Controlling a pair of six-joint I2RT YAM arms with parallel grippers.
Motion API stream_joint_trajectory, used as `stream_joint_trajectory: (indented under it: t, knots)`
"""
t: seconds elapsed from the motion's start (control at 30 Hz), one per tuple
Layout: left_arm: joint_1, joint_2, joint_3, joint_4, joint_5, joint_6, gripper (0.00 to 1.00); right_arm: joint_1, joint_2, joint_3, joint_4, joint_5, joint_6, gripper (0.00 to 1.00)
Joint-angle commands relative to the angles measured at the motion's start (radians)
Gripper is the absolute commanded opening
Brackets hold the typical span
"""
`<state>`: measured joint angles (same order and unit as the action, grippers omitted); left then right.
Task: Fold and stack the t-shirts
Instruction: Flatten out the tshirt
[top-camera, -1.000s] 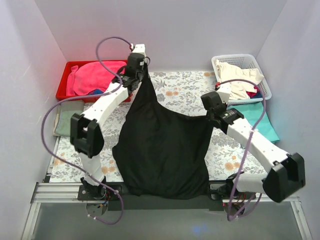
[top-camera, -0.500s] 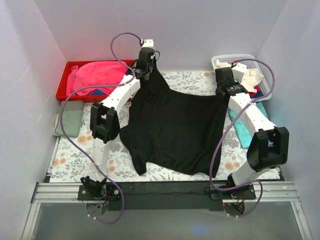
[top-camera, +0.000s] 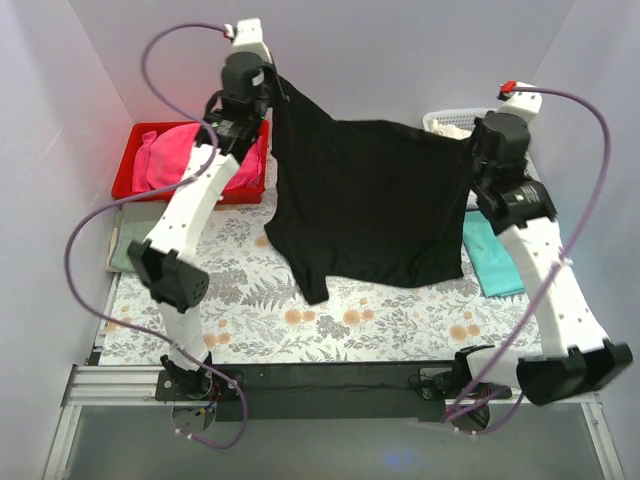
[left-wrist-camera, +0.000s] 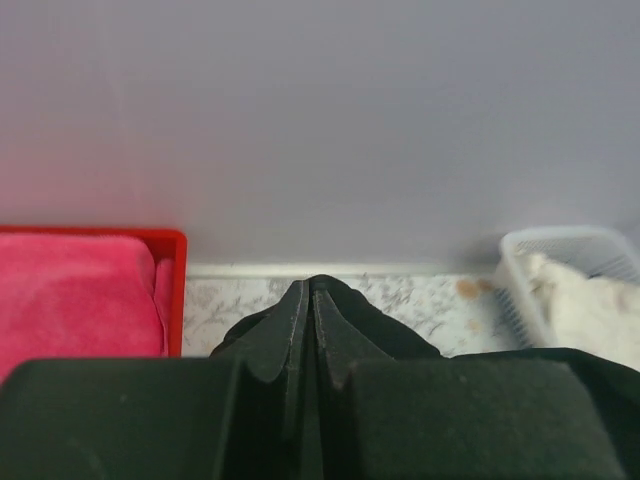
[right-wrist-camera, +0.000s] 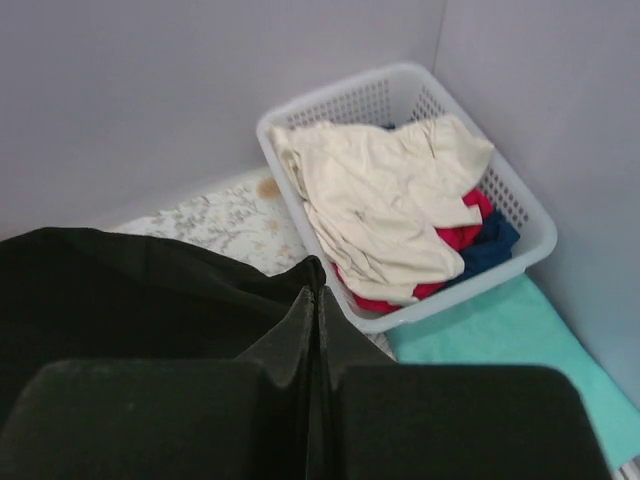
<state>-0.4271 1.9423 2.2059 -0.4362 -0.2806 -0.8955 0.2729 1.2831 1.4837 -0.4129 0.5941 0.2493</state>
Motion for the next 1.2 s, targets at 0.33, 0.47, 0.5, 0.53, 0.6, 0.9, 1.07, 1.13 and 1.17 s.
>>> stream_joint_trajectory:
  t: [0.33,0.47,0.5,0.53,0.6,0.9,1.07,1.13,1.17]
  knots:
    - [-0.001,-0.621,-0.178,-0.016,-0.034,0.055,0.0,0.029,-0.306,0.226,-0.049,-0.292,-0.205,0.01]
    - [-0.001,-0.701,-0.178,-0.039,-0.034,0.064,0.0,0.028,-0.346,0.28,-0.07,-0.324,-0.211,0.01]
    - [-0.001,-0.713,-0.164,-0.048,-0.034,0.066,0.0,0.029,-0.358,0.289,-0.073,-0.332,-0.212,0.01]
    - [0.001,-0.714,-0.128,-0.059,-0.028,0.069,0.0,0.029,-0.366,0.305,-0.079,-0.335,-0.214,0.01]
    - [0.001,-0.703,-0.074,-0.09,-0.016,0.076,0.0,0.029,-0.381,0.32,-0.09,-0.343,-0.214,0.01]
    - [-0.001,-0.577,0.072,-0.065,0.035,0.096,0.0,0.028,-0.389,0.262,-0.089,-0.312,-0.185,0.01]
    - [0.001,-0.513,0.049,0.0,-0.031,0.119,0.0,0.026,-0.34,0.237,-0.072,-0.271,-0.179,0.01]
    - [0.001,-0.488,0.052,0.025,-0.081,0.121,0.0,0.028,-0.311,0.228,-0.047,-0.27,-0.177,0.01]
    - [0.001,-0.467,0.058,0.031,-0.089,0.119,0.0,0.026,-0.301,0.227,-0.041,-0.27,-0.176,0.01]
